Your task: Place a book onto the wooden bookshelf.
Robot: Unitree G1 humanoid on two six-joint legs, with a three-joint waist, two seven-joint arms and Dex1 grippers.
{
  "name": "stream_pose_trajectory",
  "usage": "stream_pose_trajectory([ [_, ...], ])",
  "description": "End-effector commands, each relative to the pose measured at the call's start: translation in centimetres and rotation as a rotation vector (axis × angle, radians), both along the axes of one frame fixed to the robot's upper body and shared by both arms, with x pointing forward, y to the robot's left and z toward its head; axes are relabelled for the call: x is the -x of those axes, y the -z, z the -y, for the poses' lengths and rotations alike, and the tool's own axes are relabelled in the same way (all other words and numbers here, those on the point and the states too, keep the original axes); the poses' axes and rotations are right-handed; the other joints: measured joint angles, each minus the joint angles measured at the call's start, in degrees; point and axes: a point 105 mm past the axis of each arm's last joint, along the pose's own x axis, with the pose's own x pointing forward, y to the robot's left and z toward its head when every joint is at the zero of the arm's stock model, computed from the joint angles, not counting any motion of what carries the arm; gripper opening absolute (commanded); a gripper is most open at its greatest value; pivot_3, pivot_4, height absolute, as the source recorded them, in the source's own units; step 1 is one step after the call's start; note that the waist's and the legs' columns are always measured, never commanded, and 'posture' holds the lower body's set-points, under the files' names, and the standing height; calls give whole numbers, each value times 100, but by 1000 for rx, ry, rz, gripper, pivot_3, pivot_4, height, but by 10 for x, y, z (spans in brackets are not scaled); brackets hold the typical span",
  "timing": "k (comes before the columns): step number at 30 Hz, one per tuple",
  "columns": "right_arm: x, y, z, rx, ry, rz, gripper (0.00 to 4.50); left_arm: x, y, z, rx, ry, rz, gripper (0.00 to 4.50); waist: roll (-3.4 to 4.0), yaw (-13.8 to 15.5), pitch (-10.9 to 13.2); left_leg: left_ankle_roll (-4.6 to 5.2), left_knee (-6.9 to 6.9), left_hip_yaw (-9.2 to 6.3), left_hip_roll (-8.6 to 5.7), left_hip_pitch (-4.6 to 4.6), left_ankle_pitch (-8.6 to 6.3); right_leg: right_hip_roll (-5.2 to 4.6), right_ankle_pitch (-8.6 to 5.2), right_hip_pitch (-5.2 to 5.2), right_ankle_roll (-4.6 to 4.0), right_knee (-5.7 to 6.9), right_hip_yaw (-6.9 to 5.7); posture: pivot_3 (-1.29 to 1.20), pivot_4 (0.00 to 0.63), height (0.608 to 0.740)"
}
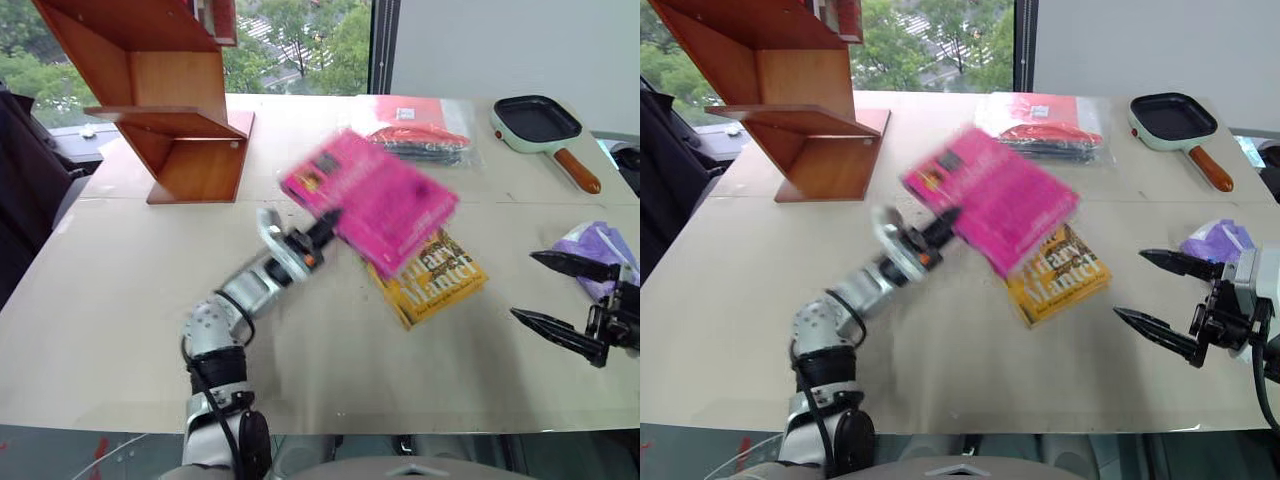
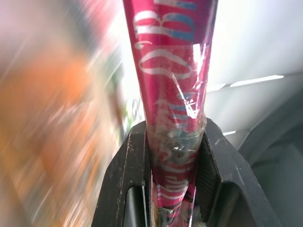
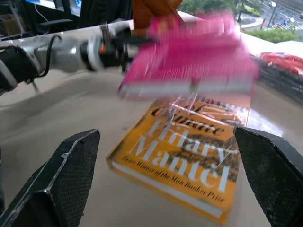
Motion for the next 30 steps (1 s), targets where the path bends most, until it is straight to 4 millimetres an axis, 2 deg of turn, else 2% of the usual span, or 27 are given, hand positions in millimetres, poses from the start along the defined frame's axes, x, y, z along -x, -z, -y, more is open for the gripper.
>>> stream_pose_trajectory([
  [1, -18, -5, 0, -22, -33, 10, 4500, 43, -82, 0, -137, -18, 427, 592, 5, -15, -3, -3, -1, 1, 0, -2, 2, 0, 0, -5, 0, -3, -2, 0, 150, 740],
  [4, -38, -5, -7, -17, -85, 27, 4500, 58, -105, 7, -444, -78, 600, 592, 20, -19, -2, -2, -10, 4, -7, 4, 2, 0, -1, -2, 1, -9, -11, 0, 150, 740],
  [6, -50, -8, -13, -28, -115, 47, 4500, 63, -107, 13, -743, -162, 730, 592, 52, 31, 4, -1, -11, 1, -11, -1, 2, 8, -2, -5, 2, -12, -14, 0, 150, 740],
  [7, -55, -10, -15, -35, -125, 54, 4500, 66, -106, 16, -874, -189, 791, 592, 13, -6, 41, 2, -15, -9, -25, -4, 2, 5, -4, -3, 6, -19, -18, 0, 150, 740],
  [8, -60, -12, -17, -44, -137, 61, 4500, 69, -105, 18, -999, -215, 859, 592, 5, -29, 66, 3, -7, -4, -20, -7, 0, 12, -8, -11, 11, -4, -15, 0, 150, 740],
  [10, -71, -15, -23, -61, -167, 72, 4500, 68, -112, 14, -1305, -369, 1023, 592, 16, -43, 85, 4, -14, 4, -18, -6, 1, 28, -3, -7, 4, -20, -8, 0, 150, 740],
  [11, -74, -16, -24, -66, -177, 74, 4500, 67, -114, 13, -1401, -417, 1079, 592, 20, -48, 91, 5, -13, 13, -18, -3, 1, 26, -3, -8, 4, -14, -3, 0, 150, 740],
  [12, -79, -16, -27, -67, -191, 77, 4500, 64, -125, 6, -1494, -543, 1143, 592, 24, -46, 93, 4, -19, 14, -11, -5, 1, 31, -3, -8, 4, -31, -5, 0, 150, 740],
  [13, -83, -17, -30, -69, -210, 77, 4500, 62, -142, -6, -1533, -713, 1173, 592, 28, -43, 96, 4, -20, 15, -11, -2, 1, 30, -3, -8, 4, -25, -3, 0, 150, 740],
  [14, -87, -17, -34, -73, -230, 77, 4500, 61, -154, -23, -1645, -881, 1206, 592, 35, -47, 100, 4, -21, 12, -9, -2, 1, 31, -3, -9, 5, -25, -7, 0, 150, 740],
  [15, -90, -18, -38, -77, -248, 78, 4500, 60, -156, -35, -1774, -960, 1240, 592, 35, -67, 101, 4, -21, 11, -6, -3, 1, 32, -3, -11, 4, -24, -9, 0, 150, 740],
  [18, -99, -25, -44, -111, -276, 91, 4500, 59, -147, -50, -2068, -990, 1327, 592, 45, -98, 102, 3, -36, 17, 2, -5, 1, 35, -3, -31, 3, -12, -3, 0, 150, 740],
  [21, -103, -39, -47, -183, -305, 109, 4500, 56, -145, -63, -2243, -1024, 1337, 592, 45, -82, 103, 3, -41, 14, -1, -26, 1, 28, -2, -49, 3, -18, -8, 0, 150, 740],
  [24, -103, -51, -49, -255, -335, 119, 4500, 54, -145, -79, -2345, -1055, 1305, 592, 45, -70, 103, 5, -41, 15, -8, -48, 0, 17, -2, -73, 4, -15, -7, 0, 150, 740],
  [30, -97, -67, -53, -369, -371, 119, 4500, 41, -136, -111, -2434, -1064, 1197, 592, 45, -80, 103, 5, -38, 13, -8, -77, 0, -1, -2, -105, 4, 0, -12, 0, 150, 740],
])
